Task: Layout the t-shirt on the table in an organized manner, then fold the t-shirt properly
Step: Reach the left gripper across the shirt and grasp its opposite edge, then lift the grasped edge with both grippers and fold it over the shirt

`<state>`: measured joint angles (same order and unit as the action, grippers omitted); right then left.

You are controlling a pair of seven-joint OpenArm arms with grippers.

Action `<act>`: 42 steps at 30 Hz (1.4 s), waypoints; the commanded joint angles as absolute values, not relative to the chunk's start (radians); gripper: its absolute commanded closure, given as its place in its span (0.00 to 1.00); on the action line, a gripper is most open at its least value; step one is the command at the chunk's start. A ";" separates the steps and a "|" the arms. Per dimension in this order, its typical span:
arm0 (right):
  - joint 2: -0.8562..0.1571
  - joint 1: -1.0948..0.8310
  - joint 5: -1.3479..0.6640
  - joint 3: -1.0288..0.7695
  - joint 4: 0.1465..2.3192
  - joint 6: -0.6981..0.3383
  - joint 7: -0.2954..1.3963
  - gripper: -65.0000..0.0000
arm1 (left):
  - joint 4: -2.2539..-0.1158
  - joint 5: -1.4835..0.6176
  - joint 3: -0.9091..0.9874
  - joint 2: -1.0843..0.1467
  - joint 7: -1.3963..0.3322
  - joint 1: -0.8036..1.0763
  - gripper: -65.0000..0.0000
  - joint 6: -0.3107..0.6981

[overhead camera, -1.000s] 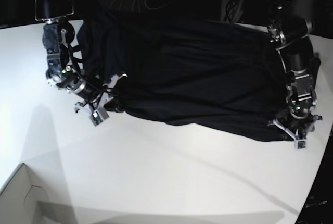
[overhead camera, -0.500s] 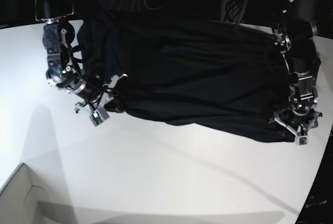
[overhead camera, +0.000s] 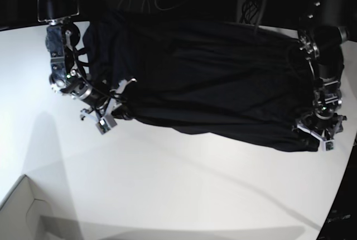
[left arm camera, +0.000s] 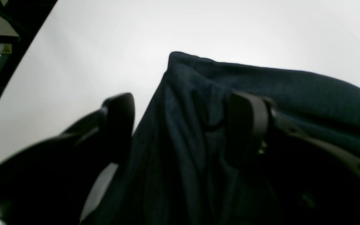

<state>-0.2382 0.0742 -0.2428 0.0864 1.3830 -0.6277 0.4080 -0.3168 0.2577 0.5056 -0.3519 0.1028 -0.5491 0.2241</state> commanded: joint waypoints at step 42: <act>-0.260 0.015 -0.260 0.074 1.610 -0.628 0.387 1.00 | -0.866 -0.136 0.504 -0.335 -0.177 -0.338 1.00 0.222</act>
<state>-0.2520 -0.0013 -0.2432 0.0803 1.5902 -0.6277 0.4152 -0.8474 -0.1287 0.5007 -0.3153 -0.1993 -0.3172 0.2268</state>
